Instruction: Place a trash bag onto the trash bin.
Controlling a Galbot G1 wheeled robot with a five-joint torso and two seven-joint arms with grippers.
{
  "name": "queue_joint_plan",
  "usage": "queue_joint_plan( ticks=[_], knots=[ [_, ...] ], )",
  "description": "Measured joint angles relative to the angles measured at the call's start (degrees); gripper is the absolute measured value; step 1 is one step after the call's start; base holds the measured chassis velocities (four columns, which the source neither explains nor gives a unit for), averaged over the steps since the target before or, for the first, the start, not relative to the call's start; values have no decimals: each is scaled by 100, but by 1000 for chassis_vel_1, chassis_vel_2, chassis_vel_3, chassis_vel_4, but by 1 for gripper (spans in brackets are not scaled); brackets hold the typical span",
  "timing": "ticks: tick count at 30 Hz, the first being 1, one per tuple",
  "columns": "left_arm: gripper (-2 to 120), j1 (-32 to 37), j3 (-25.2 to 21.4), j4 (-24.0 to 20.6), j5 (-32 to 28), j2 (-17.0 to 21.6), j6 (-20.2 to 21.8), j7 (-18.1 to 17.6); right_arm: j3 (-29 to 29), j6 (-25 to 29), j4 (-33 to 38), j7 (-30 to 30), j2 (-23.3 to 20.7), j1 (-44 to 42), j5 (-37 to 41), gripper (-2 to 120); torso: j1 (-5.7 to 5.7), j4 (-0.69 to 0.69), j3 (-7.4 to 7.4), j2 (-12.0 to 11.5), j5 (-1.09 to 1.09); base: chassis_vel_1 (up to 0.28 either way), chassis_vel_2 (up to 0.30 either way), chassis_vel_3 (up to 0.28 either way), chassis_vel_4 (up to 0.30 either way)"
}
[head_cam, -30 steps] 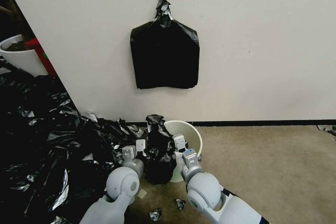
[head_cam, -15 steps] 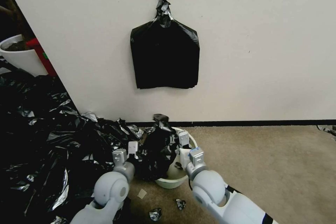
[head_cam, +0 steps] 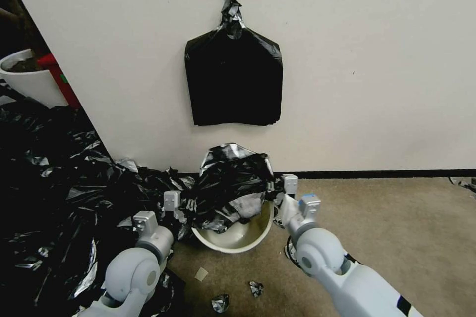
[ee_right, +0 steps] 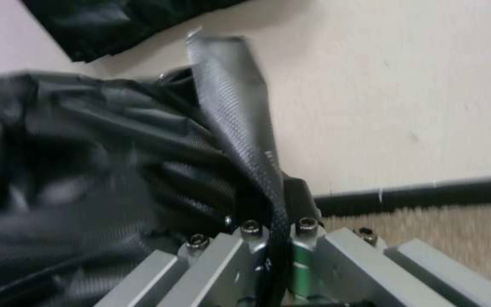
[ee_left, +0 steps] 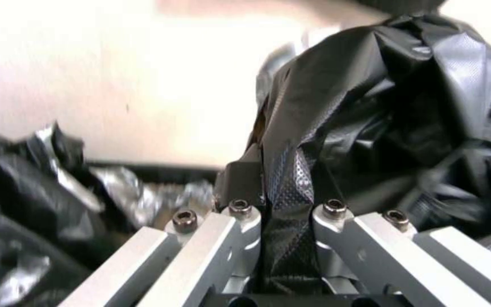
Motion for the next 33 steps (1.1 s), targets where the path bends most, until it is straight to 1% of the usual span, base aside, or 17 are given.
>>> queue_joint_plan(
  ticks=[6,11,13,15,18,20,21,23,24,25,26,27,29,30,31,32,33],
  knots=[
    [6,51,-285,-187,-448,-193,-278,104,144,-140,307,-68,-62,-396,874,0,0,0,0,0,0,0,0,0,0],
    [6,68,-364,-247,-561,-282,-449,97,64,-155,412,-128,41,-515,1195,0,0,0,0,0,0,0,0,0,0],
    [6,42,-436,-257,-608,-309,-508,44,-7,-162,577,-137,122,-662,1395,0,0,1,0,0,0,0,0,0,0],
    [6,2,-486,-253,-622,-310,-515,26,-83,-170,683,-137,154,-769,1412,0,0,0,0,0,-1,0,0,0,0],
    [6,-99,-550,-168,-637,-295,-509,22,-364,-188,751,-98,176,-940,1170,0,0,0,0,0,-1,0,0,0,0],
    [6,-117,-551,-152,-637,-294,-504,19,-411,-207,751,-81,171,-954,1138,2,0,0,0,0,-1,0,0,0,0],
    [6,-175,-559,-100,-636,-291,-501,-3,-556,-259,748,-15,139,-994,1041,11,0,0,0,0,0,0,0,0,0],
    [6,-245,-554,-29,-627,-290,-492,-39,-720,-264,748,62,57,-1061,694,17,0,0,0,0,-1,0,0,0,0],
    [6,-245,-554,-29,-627,-290,-492,-39,-720,-264,748,62,57,-1061,694,17,0,0,0,0,-1,0,0,0,0],
    [6,-269,-541,9,-614,-290,-483,-59,-816,-208,748,84,-5,-1117,307,20,0,0,0,0,-1,0,0,0,0],
    [6,-292,-527,28,-597,-286,-480,-68,-883,-100,752,83,-64,-1169,-191,28,0,0,0,0,0,0,0,0,0],
    [6,-292,-527,28,-597,-286,-480,-68,-883,-100,752,83,-64,-1169,-191,28,0,0,0,0,0,0,0,0,0],
    [6,-320,-483,70,-545,-282,-474,-69,-966,108,817,10,-198,-1297,-1194,40,0,0,0,0,-1,0,0,0,0],
    [6,-320,-483,70,-545,-282,-474,-69,-966,108,817,10,-198,-1297,-1194,40,0,0,0,0,-1,0,0,0,0],
    [6,-338,-472,91,-514,-279,-474,-78,-1001,185,892,-7,-275,-1371,-1604,45,0,0,0,0,0,0,0,0,0],
    [6,-343,-470,96,-508,-277,-473,-83,-1013,216,919,-12,-299,-1401,-1725,47,0,0,0,0,0,0,0,0,0],
    [6,-358,-458,123,-487,-268,-462,-107,-1032,336,982,-60,-364,-1490,-2075,55,0,0,0,0,0,0,0,0,0]
  ],
)
